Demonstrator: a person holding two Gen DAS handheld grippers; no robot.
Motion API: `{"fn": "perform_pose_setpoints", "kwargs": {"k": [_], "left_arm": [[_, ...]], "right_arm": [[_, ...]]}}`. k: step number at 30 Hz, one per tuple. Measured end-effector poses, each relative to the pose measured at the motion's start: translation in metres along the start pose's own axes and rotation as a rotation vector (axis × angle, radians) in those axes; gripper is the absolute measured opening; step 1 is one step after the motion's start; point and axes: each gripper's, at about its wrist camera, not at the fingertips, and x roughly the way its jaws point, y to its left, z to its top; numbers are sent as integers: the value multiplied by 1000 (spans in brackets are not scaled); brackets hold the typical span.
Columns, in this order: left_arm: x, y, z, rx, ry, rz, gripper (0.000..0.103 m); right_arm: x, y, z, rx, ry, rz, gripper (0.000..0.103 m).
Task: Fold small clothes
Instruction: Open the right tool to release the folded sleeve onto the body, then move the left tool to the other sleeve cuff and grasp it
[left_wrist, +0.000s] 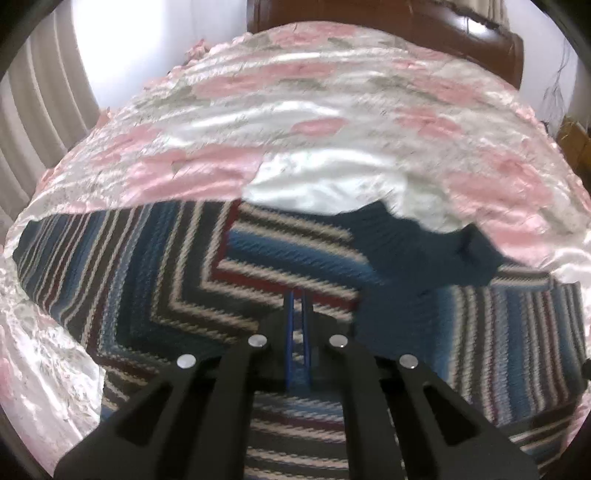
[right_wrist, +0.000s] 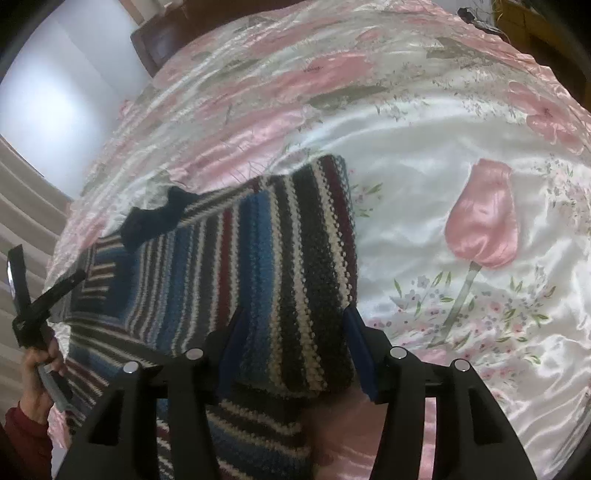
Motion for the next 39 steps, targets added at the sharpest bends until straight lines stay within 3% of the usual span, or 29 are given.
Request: {"fn": "perform_pose_setpoints", "kwargs": {"k": [4, 9, 13, 17, 29, 31, 33, 35, 39], "left_arm": [[-1, -1, -13, -18, 16, -66, 20], [-5, -34, -29, 28, 53, -191, 28], [5, -67, -42, 92, 113, -246, 35], [31, -72, -55, 81, 183, -234, 35], [40, -75, -54, 100, 178, -233, 38], [32, -67, -51, 80, 169, -259, 57], [21, -56, -49, 73, 137, -227, 69], [11, -40, -44, 75, 100, -195, 69], [6, 4, -36, 42, 103, -164, 72]], "right_arm": [[13, -10, -3, 38, 36, -27, 54], [7, -14, -4, 59, 1, 14, 53], [13, -10, -6, 12, 28, -37, 51], [21, -13, -12, 8, 36, -41, 50], [27, -5, -17, -27, 17, -93, 53], [17, -2, -16, -14, -1, -89, 55], [3, 3, -15, -10, -34, -68, 55], [-4, 11, -12, -19, -50, -68, 57], [-7, 35, -7, -47, -35, -65, 60]]}}
